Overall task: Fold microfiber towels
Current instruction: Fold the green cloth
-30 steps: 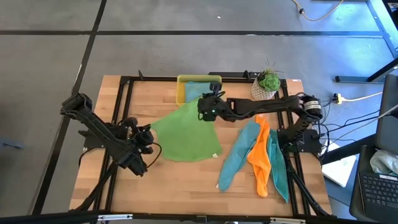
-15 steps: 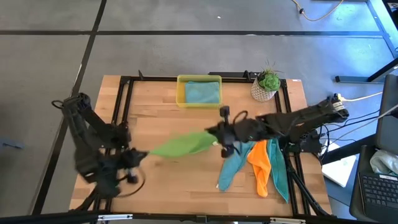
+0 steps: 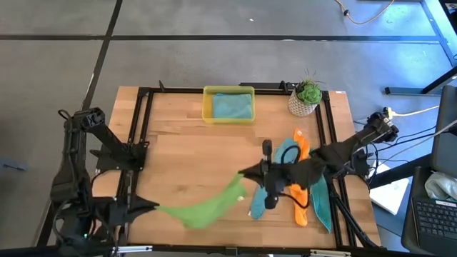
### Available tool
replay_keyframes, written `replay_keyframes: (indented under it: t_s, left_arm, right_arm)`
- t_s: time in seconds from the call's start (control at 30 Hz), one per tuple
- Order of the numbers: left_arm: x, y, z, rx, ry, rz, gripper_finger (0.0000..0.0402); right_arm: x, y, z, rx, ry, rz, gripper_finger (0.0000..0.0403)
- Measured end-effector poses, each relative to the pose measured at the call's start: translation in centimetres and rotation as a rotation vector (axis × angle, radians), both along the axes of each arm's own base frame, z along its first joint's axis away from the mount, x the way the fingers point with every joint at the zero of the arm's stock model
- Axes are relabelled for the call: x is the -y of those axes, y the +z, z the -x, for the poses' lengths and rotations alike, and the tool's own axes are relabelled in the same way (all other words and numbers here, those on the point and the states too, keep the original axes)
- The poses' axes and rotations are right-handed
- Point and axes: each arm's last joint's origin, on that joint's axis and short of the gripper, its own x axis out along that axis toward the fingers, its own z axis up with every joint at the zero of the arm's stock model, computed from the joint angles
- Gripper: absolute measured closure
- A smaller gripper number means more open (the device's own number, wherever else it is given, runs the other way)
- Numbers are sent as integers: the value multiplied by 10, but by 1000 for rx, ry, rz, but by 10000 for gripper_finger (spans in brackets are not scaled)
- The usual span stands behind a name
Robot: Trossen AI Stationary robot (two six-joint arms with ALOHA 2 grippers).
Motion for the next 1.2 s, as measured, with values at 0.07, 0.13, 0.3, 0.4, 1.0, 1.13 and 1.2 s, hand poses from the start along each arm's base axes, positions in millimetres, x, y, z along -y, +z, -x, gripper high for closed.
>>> replay_keyframes:
  t_s: [0.07,0.13,0.3,0.4,1.0,1.13,1.2]
  left_arm:
    - [-7,-3,2,7,36,-41,401]
    - [-18,-10,2,-7,83,-56,402]
    - [-46,-44,-5,-126,238,-29,402]
    - [-61,-70,-11,-229,338,-10,402]
    - [-100,-145,-21,-463,646,-49,402]
    - [-90,-149,-24,-438,597,43,402]
    - [-83,-151,-27,-448,555,99,402]
  right_arm:
    - [18,2,-7,-8,-48,-3,396]
    - [43,-6,-17,-44,-101,-33,396]
    - [106,-60,-41,-214,-119,-172,395]
    - [137,-102,-53,-250,-180,-180,395]
    - [206,-188,-72,-258,-214,-9,395]
    - [203,-198,-66,-380,-212,-56,395]
    - [196,-204,-62,-457,-153,-112,395]
